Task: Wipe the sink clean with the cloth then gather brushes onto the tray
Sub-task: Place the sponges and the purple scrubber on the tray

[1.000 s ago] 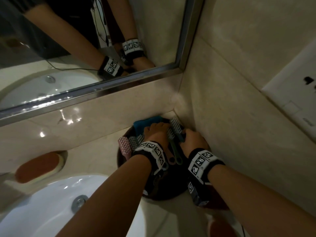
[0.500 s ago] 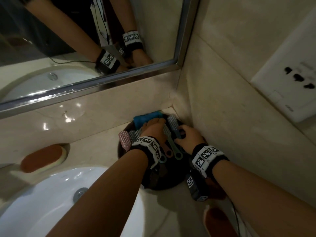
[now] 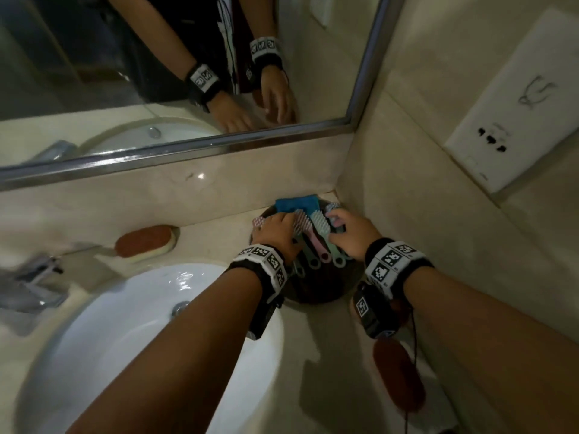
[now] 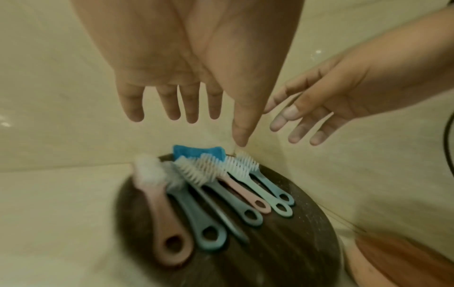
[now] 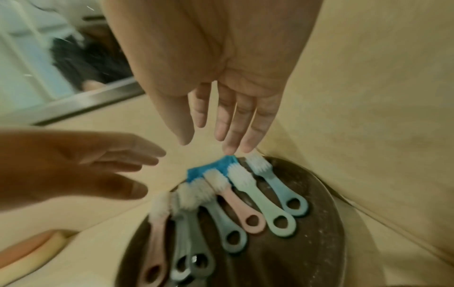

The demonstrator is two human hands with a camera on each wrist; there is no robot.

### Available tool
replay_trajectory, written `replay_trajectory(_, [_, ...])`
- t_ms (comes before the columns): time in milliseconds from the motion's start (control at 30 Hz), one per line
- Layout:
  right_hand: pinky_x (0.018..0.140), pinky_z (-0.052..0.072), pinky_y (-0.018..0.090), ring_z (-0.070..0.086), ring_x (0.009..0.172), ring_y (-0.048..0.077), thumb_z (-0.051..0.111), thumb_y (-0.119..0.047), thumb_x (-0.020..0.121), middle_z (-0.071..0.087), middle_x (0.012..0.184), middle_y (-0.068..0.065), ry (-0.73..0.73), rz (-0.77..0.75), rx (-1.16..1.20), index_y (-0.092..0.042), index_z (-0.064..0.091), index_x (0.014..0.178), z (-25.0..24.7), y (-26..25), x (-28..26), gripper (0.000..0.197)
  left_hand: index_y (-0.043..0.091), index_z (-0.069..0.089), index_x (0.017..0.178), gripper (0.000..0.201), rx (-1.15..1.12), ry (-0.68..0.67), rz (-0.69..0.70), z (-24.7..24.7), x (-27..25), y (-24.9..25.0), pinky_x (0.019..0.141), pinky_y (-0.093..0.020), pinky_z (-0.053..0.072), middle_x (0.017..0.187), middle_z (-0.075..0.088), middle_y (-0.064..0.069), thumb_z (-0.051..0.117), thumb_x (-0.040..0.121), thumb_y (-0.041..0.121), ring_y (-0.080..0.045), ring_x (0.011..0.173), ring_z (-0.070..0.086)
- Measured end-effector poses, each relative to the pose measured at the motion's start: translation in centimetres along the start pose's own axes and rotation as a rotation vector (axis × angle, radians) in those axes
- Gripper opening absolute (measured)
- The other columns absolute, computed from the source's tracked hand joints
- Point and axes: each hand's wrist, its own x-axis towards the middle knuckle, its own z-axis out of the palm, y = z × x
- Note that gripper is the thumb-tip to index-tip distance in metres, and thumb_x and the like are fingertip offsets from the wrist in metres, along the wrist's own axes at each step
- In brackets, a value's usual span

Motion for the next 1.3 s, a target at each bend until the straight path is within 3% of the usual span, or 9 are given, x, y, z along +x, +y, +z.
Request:
replay_trajectory(233, [0.101, 0.041, 0.036, 0.046, 0.127, 0.027, 0.06, -0.022, 0.09, 0.046, 0.139, 0.01, -0.037, -0.101, -0.106, -0.018, 0.042, 0.135, -0.4, -2.1, -5.3, 0.049, 0.023, 0.028, 0.145, 0.074, 0.001, 0.095, -0.06, -0.7, -8.2, -0.3, 0.109, -0.049, 0.032, 0.152, 0.028, -0.003, 0.064, 0.082, 0.034, -0.027, 0.138, 0.029])
replay_trajectory(333, [0.1, 0.039, 0.031, 0.046, 0.127, 0.026, 0.063, -0.019, 0.087, 0.048, 0.137, 0.011, -0.016, -0.123, -0.099, -0.016, 0.044, 0.135, -0.7, -0.5, -8.3, 0.052, 0.023, 0.029, 0.144, 0.072, 0.001, 0.123, -0.048, 0.4, -11.0, 1.3, 0.107, -0.049, 0.034, 0.15, 0.031, -0.004, 0.064, 0.082, 0.034, -0.028, 0.136, 0.032])
replay_trajectory(667, [0.101, 0.044, 0.038, 0.053, 0.116, 0.031, 0.06, -0.024, 0.084, 0.05, 0.129, 0.014, -0.049, 0.001, -0.107, -0.017, 0.05, 0.129, 1.1, 7.7, -18.0, 0.046, 0.025, 0.025, 0.145, 0.075, 0.034, -0.031, 0.043, 9.0, -17.5, 7.9, 0.108, -0.048, 0.034, 0.152, 0.026, -0.003, 0.065, 0.083, 0.036, -0.026, 0.138, 0.029])
replay_trajectory(733, [0.1, 0.044, 0.036, 0.053, 0.118, 0.028, 0.062, -0.022, 0.083, 0.05, 0.131, 0.01, -0.053, 0.019, -0.095, -0.02, 0.05, 0.129, 1.4, 8.7, -19.1, 0.048, 0.024, 0.026, 0.145, 0.075, 0.045, -0.046, 0.066, 9.9, -17.7, 8.8, 0.108, -0.048, 0.034, 0.152, 0.027, -0.002, 0.066, 0.082, 0.035, -0.027, 0.138, 0.029])
replay_trajectory(867, [0.093, 0.035, 0.014, 0.046, 0.118, 0.015, 0.058, -0.015, 0.088, 0.037, 0.135, -0.006, -0.075, 0.025, -0.122, -0.014, 0.045, 0.134, 1.9, 10.3, -20.0, 0.048, 0.025, 0.024, 0.146, 0.077, 0.058, -0.073, 0.119, 10.4, -17.1, 9.7, 0.108, -0.048, 0.034, 0.152, 0.026, -0.002, 0.065, 0.083, 0.034, -0.027, 0.138, 0.028])
replay_trajectory(967, [0.103, 0.036, 0.029, 0.042, 0.127, 0.026, 0.056, -0.022, 0.089, 0.035, 0.145, 0.007, -0.063, 0.058, -0.172, -0.015, 0.045, 0.135, 2.6, 10.9, -20.2, 0.048, 0.024, 0.024, 0.146, 0.075, 0.082, -0.098, 0.152, 10.7, -15.9, 9.7, 0.107, -0.048, 0.034, 0.153, 0.025, -0.002, 0.065, 0.083, 0.033, -0.028, 0.138, 0.029])
replay_trajectory(1067, [0.102, 0.038, 0.031, 0.043, 0.127, 0.028, 0.062, -0.023, 0.085, 0.037, 0.144, 0.009, -0.083, 0.072, -0.172, -0.026, 0.045, 0.134, 3.5, 11.4, -20.2, 0.052, 0.023, 0.026, 0.145, 0.072, 0.112, -0.113, 0.183, 11.0, -14.5, 9.9, 0.108, -0.047, 0.034, 0.153, 0.024, -0.004, 0.064, 0.084, 0.031, -0.028, 0.138, 0.028])
replay_trajectory(1167, [0.107, 0.034, 0.034, 0.034, 0.134, 0.028, 0.063, -0.024, 0.086, 0.032, 0.147, 0.009, -0.137, 0.088, -0.187, -0.021, 0.041, 0.138, 4.3, 11.8, -20.0, 0.056, 0.022, 0.025, 0.146, 0.071, 0.143, -0.117, 0.217, 11.2, -12.9, 10.4, 0.111, -0.047, 0.03, 0.154, 0.022, -0.005, 0.063, 0.085, 0.028, -0.029, 0.139, 0.026])
replay_trajectory(1300, [0.099, 0.045, 0.039, 0.049, 0.118, 0.029, 0.064, -0.031, 0.084, 0.034, 0.143, 0.008, -0.1, 0.192, -0.166, -0.019, 0.051, 0.125, 5.7, 12.8, -19.2, 0.045, 0.024, 0.027, 0.145, 0.066, 0.133, -0.123, 0.258, 11.6, -10.6, 11.3, 0.111, -0.049, 0.028, 0.155, 0.02, -0.002, 0.059, 0.087, 0.025, -0.028, 0.14, 0.023])
